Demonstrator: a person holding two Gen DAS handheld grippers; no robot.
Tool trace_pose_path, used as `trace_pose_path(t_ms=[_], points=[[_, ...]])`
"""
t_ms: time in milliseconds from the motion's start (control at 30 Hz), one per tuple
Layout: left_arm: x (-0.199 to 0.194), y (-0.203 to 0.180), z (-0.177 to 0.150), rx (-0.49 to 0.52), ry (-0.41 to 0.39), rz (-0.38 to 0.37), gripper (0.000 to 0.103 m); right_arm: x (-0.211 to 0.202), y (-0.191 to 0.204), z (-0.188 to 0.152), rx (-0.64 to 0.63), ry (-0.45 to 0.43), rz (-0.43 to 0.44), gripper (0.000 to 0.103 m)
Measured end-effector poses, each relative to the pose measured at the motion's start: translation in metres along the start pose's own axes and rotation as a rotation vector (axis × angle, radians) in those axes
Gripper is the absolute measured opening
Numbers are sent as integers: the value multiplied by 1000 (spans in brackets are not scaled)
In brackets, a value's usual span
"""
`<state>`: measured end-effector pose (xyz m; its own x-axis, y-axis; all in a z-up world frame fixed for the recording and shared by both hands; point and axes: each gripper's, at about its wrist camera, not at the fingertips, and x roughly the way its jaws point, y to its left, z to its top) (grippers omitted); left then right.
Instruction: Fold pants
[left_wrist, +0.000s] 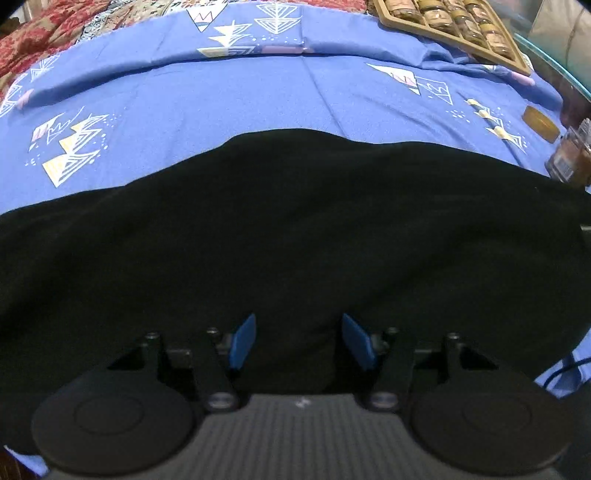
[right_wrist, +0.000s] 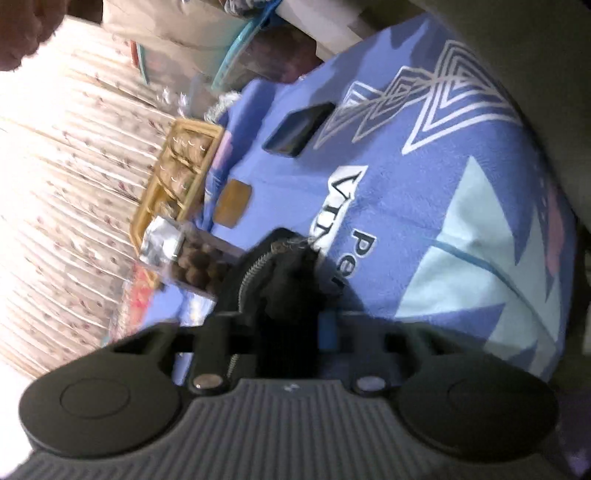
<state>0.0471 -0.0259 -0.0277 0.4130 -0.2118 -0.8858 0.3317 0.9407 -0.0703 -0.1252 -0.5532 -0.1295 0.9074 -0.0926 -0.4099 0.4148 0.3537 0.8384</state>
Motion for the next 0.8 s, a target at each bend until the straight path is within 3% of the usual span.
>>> trace_pose_path(t_ms=[100, 200, 333, 433, 533, 600, 667, 800], points=[[-10, 13, 3, -62, 7, -46, 47, -19, 23, -3, -89, 7, 101, 21], [-23, 32, 5, -141, -6, -124, 47, -34, 81, -17, -370, 49, 218, 20], [-30, 47, 4, -199, -33, -133, 47, -20, 154, -69, -756, 177, 250, 21], [-38, 62, -6, -234, -45, -145, 47, 17, 172, -115, -931, 339, 184, 26], [-44, 80, -19, -260, -56, -141, 49, 48, 163, -144, -960, 505, 112, 33], [-52, 95, -28, -281, -65, -139, 50, 37, 161, -140, -902, 494, 127, 38], [-59, 109, -39, -308, -78, -140, 50, 18, 166, -123, -836, 457, 188, 50], [-73, 131, -50, -352, -118, -147, 51, -2, 181, -95, -782, 329, 235, 50]])
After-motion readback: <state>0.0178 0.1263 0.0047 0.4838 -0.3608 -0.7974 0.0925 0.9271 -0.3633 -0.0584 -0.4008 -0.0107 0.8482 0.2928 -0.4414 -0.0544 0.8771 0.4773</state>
